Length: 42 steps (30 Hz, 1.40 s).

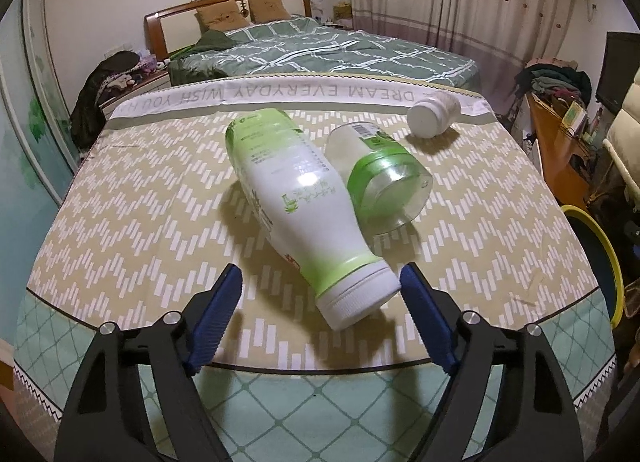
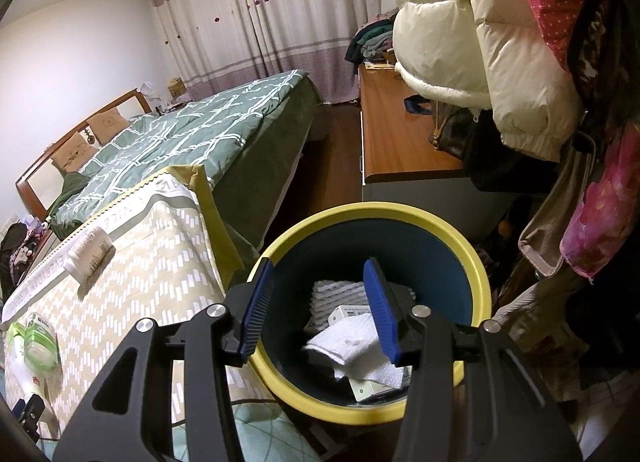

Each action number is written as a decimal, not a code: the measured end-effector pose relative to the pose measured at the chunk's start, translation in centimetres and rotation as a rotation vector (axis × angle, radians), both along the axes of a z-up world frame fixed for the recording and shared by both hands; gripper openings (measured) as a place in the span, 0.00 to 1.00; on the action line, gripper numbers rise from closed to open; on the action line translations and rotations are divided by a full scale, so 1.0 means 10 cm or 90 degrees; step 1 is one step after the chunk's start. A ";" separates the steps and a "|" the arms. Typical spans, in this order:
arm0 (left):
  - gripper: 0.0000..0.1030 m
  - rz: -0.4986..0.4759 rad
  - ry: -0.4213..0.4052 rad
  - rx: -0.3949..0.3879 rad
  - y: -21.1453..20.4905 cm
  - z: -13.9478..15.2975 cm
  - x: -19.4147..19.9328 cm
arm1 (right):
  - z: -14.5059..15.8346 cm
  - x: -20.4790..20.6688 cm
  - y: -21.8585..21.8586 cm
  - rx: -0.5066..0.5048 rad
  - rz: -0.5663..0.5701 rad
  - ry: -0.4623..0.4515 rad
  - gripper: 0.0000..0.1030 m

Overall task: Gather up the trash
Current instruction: 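Move the left gripper to the green-labelled coconut water bottle and grasp it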

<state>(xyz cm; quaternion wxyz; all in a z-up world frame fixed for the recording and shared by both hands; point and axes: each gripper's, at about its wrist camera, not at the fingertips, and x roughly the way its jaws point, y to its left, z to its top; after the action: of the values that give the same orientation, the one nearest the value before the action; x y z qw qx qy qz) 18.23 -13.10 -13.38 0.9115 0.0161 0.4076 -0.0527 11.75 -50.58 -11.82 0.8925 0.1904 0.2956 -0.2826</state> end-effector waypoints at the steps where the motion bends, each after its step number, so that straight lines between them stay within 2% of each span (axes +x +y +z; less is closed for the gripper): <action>1: 0.72 -0.003 0.000 0.001 -0.01 0.00 0.00 | 0.00 0.00 0.00 0.000 0.000 0.000 0.44; 2: 0.69 -0.008 0.000 0.000 -0.02 0.00 0.00 | 0.00 0.00 0.00 0.001 0.001 0.000 0.44; 4: 0.55 -0.020 0.004 -0.008 -0.04 -0.01 0.01 | 0.00 0.00 0.00 0.001 0.000 -0.001 0.44; 5: 0.51 -0.024 0.007 -0.008 -0.05 -0.01 0.01 | 0.00 0.00 0.00 0.001 0.001 -0.001 0.44; 10: 0.42 -0.034 -0.003 0.000 0.02 0.02 -0.04 | -0.01 0.01 0.00 0.006 0.003 -0.005 0.44; 15: 0.42 -0.028 -0.051 0.019 0.20 0.24 -0.15 | -0.01 0.01 0.02 0.003 0.004 -0.003 0.44; 24: 0.40 -0.023 -0.150 0.017 0.46 0.76 -0.25 | 0.00 0.01 0.05 -0.006 0.006 -0.001 0.44; 29: 0.38 -0.016 -0.166 0.017 0.52 0.90 -0.13 | 0.00 0.01 0.05 -0.006 0.007 0.000 0.44; 35: 0.38 -0.019 -0.140 0.004 0.55 0.90 -0.09 | 0.00 0.04 0.04 -0.002 0.007 0.002 0.44; 38: 0.39 -0.029 -0.090 -0.008 0.47 0.69 -0.18 | 0.00 0.04 0.04 -0.005 0.010 0.002 0.44; 41: 0.46 -0.054 -0.048 0.000 0.33 0.45 -0.32 | 0.00 0.03 0.03 -0.002 0.010 -0.001 0.44; 42: 0.51 -0.068 -0.035 0.004 0.27 0.37 -0.38 | 0.00 0.02 0.02 -0.001 0.010 -0.001 0.44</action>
<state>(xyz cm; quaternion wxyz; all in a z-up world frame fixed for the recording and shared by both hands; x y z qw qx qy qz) 14.46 -10.37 -9.64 0.9182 0.0423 0.3810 -0.0998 11.97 -50.40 -11.84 0.8952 0.1878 0.2958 -0.2756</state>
